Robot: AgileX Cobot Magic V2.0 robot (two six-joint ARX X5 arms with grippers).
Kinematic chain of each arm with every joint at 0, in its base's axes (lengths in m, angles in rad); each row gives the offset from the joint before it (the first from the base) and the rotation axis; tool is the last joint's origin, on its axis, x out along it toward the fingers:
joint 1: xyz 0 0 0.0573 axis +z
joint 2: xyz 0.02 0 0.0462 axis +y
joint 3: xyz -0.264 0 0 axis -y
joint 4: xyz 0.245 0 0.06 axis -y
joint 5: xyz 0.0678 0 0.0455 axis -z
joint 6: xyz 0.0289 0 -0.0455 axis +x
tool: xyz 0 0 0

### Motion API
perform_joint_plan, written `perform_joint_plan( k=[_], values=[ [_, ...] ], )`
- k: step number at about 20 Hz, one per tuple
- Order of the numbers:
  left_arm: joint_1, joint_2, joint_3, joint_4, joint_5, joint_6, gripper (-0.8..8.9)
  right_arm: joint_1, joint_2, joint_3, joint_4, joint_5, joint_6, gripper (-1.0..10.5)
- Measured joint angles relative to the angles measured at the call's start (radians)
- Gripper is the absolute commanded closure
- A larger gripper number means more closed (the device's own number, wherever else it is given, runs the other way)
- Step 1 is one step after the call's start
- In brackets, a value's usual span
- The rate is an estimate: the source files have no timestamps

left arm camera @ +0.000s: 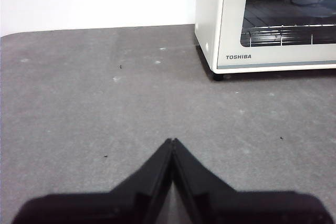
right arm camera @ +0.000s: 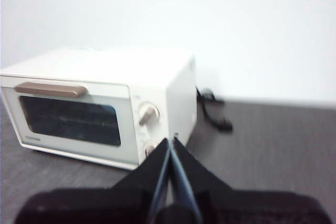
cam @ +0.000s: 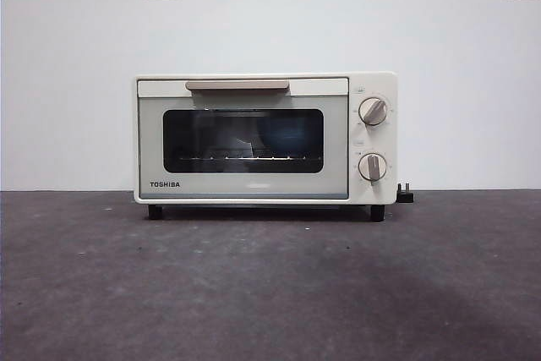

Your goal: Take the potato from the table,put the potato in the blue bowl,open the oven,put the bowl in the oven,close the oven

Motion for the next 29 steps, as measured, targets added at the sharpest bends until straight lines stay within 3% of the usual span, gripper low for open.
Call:
perform_joint_plan(
  k=[2,5,15,21,29],
  values=[
    [0.0,0.001,0.0,0.0,0.0,0.0,8.18,-0.045,-0.032,-0.069,0.081,-0.004,-0.026,9.5],
    [0.0,0.002,0.0,0.0,0.0,0.0,8.18,-0.078,-0.062,-0.151,0.151,0.058,-0.044,9.5],
    [0.0,0.002,0.0,0.0,0.001,0.0,8.18,-0.121,-0.274,-0.349,0.163,0.074,-0.036,9.5],
    [0.0,0.002,0.0,0.0,0.002,0.0,8.18,-0.122,-0.358,-0.365,-0.019,0.186,-0.015,9.5],
    [0.0,0.011,0.0,0.0,0.002,0.0,8.18,-0.122,-0.357,-0.365,-0.193,0.181,-0.006,9.5]
  ],
)
